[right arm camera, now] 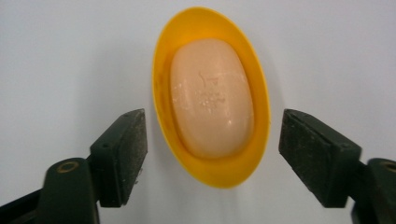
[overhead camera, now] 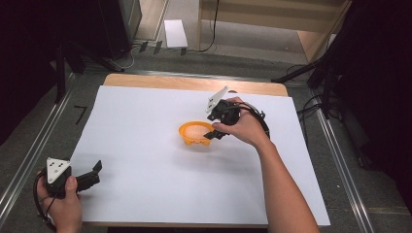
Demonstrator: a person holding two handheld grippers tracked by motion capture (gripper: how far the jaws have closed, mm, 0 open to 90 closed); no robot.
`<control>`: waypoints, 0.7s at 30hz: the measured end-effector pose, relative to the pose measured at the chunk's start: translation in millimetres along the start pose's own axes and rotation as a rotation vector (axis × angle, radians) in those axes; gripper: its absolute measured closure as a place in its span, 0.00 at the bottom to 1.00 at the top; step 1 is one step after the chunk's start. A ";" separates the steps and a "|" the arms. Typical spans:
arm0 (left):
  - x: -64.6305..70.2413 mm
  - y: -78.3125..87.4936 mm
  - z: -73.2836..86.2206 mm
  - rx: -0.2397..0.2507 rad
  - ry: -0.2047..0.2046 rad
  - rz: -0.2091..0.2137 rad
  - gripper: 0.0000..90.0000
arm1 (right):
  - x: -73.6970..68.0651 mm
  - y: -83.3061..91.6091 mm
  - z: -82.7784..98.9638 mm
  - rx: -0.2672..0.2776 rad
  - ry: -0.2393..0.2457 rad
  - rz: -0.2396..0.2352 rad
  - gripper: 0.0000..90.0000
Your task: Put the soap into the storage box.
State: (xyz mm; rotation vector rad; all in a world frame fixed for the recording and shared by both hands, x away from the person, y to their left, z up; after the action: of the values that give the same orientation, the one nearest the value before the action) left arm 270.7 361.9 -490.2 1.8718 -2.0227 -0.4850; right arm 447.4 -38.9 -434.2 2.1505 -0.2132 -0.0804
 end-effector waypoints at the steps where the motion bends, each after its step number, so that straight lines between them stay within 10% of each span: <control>1: 0.0 0.0 0.0 0.000 -0.001 0.000 0.00 | -0.4 3.3 4.4 0.014 -0.033 0.012 0.22; 11: 0.3 0.0 0.1 -0.003 -0.005 -0.002 0.00 | -6.0 11.5 23.9 0.012 -0.116 0.073 0.00; 21: 0.4 0.0 0.0 0.000 -0.005 -0.001 0.00 | -13.9 16.4 46.2 0.008 -0.187 0.123 0.00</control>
State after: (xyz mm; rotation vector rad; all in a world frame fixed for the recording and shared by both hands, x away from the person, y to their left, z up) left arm 270.7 361.5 -490.2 1.8738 -2.0245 -0.4907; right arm 425.4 -83.1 -446.6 2.1326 -0.4547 -0.2103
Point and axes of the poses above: each handheld gripper's, and its own axes: y roughly backward along the jaws, z roughly out of its underside, x roughly to its right, the point moved 6 cm from there along -y, roughly forward along the jaws, and after that the axes turned 2 degrees about z, right-handed, at the moved point
